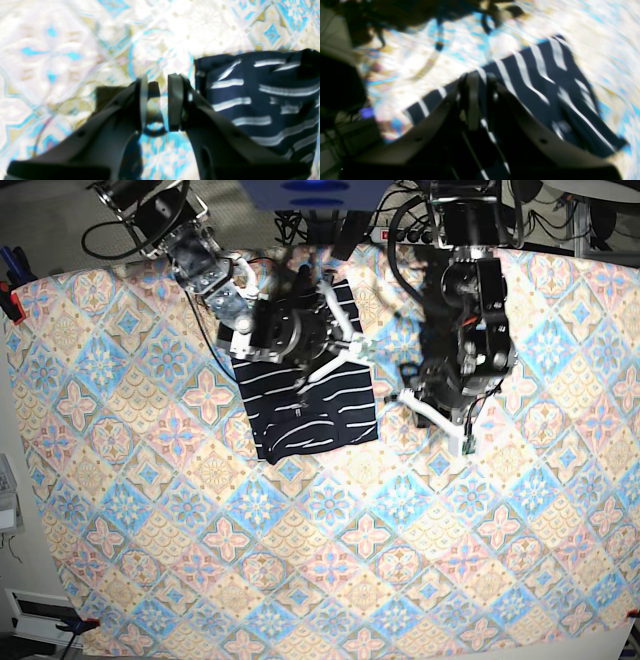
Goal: Fold the T-shirt properly
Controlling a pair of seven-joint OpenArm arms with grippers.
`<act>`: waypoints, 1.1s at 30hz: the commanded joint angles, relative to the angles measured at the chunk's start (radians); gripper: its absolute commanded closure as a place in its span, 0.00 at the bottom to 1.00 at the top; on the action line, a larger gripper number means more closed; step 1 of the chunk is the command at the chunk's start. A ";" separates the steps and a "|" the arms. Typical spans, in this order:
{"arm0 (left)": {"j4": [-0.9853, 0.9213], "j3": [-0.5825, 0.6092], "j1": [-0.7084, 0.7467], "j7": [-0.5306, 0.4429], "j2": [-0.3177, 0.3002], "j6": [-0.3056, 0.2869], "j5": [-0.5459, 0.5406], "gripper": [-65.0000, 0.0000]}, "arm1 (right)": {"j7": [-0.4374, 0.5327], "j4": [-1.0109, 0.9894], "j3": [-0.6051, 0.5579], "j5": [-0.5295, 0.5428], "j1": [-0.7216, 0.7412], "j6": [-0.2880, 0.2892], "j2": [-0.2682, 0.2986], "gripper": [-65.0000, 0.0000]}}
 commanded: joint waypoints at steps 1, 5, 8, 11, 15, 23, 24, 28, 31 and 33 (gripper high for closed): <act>0.054 -0.003 0.016 -0.013 -0.012 -0.001 -0.005 0.79 | 0.017 0.003 -0.019 0.009 0.033 -0.002 -0.002 0.92; 0.179 -0.004 0.125 -0.015 -0.041 -0.001 -0.005 0.79 | 0.017 -0.053 -0.085 0.009 0.076 -0.002 -0.025 0.92; 0.237 -0.057 0.187 -0.013 -0.037 -0.001 -0.005 0.79 | 0.022 -0.148 -0.089 0.009 0.096 -0.002 -0.061 0.92; 0.275 -0.103 0.228 -0.011 -0.032 -0.001 -0.010 0.79 | 0.027 -0.248 -0.085 0.006 0.117 -0.002 -0.068 0.92; 0.295 -0.112 0.270 -0.011 -0.040 -0.001 -0.079 0.79 | 0.053 -0.322 -0.082 0.005 0.134 -0.002 -0.068 0.92; 0.295 -0.213 0.285 -0.011 -0.040 -0.001 -0.183 0.79 | 0.070 -0.441 0.093 0.003 0.132 -0.002 -0.068 0.92; 0.295 -0.218 0.285 -0.011 -0.040 -0.001 -0.188 0.79 | 0.077 -0.445 0.113 0.003 0.132 -0.002 -0.066 0.92; 0.295 -0.227 0.285 -0.011 -0.041 -0.004 -0.188 0.79 | 0.111 -0.449 0.170 0.003 0.149 -0.002 -0.035 0.92; 0.295 -0.225 0.285 -0.011 -0.041 -0.004 -0.188 0.79 | 0.117 -0.449 0.182 0.003 0.171 -0.002 -0.003 0.92; 0.295 -0.225 0.285 -0.011 -0.041 -0.006 -0.188 0.79 | 0.117 -0.449 0.182 0.003 0.186 -0.002 0.021 0.92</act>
